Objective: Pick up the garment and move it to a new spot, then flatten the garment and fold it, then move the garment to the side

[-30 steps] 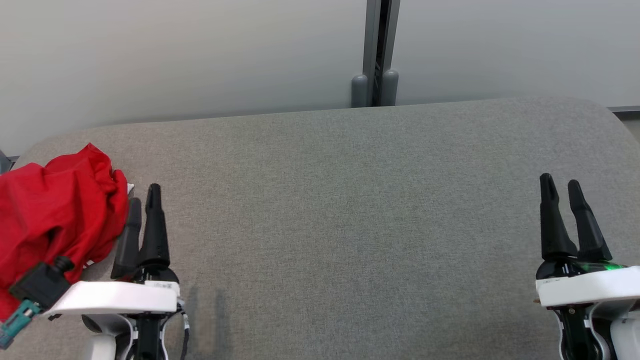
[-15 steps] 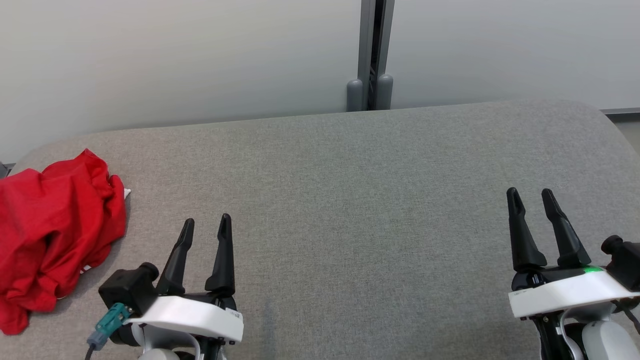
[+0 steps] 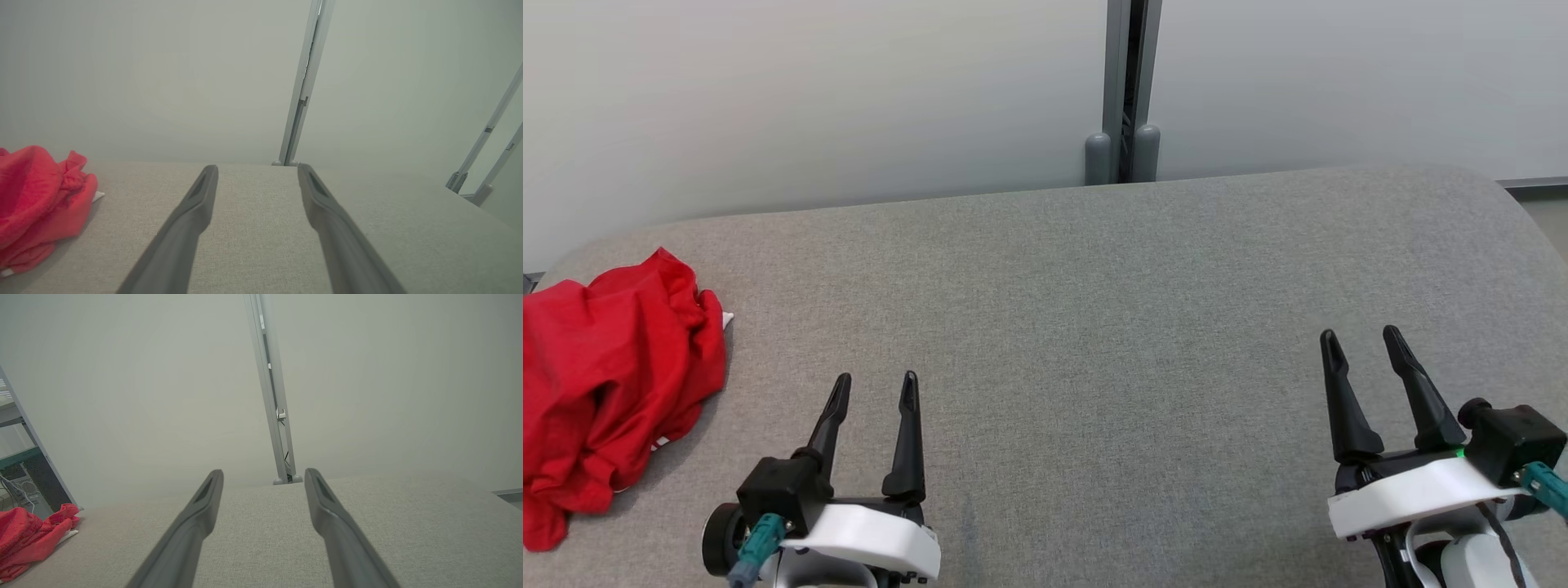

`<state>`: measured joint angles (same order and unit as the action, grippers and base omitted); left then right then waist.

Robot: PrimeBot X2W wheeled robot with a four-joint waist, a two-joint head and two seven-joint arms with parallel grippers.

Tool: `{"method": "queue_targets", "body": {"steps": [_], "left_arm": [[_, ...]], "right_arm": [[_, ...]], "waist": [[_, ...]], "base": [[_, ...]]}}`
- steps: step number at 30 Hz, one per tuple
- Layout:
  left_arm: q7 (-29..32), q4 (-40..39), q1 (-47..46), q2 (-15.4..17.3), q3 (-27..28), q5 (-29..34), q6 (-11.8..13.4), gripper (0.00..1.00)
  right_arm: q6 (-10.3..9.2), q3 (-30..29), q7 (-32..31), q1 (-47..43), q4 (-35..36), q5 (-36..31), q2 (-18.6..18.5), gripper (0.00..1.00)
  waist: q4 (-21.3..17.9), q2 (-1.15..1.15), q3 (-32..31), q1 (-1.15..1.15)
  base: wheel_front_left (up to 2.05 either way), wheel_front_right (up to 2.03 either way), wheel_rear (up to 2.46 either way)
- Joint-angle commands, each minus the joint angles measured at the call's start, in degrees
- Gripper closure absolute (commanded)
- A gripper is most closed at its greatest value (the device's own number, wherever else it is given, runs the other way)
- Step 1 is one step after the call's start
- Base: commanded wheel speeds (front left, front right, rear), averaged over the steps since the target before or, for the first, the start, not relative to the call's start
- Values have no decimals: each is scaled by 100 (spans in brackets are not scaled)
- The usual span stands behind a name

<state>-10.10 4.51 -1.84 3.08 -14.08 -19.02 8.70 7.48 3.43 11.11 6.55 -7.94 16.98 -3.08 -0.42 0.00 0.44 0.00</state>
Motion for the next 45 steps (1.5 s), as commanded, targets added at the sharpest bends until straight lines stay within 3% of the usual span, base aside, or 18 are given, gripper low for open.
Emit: {"method": "queue_targets", "body": {"steps": [1, 9, 26, 45], "left_arm": [[-45, -30, 1, 49, -30, 163, 56, 0], [-167, 42, 124, 66, -122, 456, 198, 0], [-378, 124, 246, -9, 2, 869, 93, 0], [-519, 126, 315, -11, 24, 771, 120, 0]], "right_arm": [[2, 10, 50, 80, 1, -141, -6, 0], [1, 104, 144, 134, -137, -548, 15, 0], [1, 107, 314, 165, -357, -685, 7, 0], [1, 188, 418, 227, -517, -895, 0, 0]], "waist": [[0, 0, -2, 0], [-5, 0, -16, 0], [-17, 0, 3, 0], [-51, 0, 61, 0]], "base": [[0, 0, 0], [0, 0, 0], [0, 0, 0], [0, 0, 0]]}}
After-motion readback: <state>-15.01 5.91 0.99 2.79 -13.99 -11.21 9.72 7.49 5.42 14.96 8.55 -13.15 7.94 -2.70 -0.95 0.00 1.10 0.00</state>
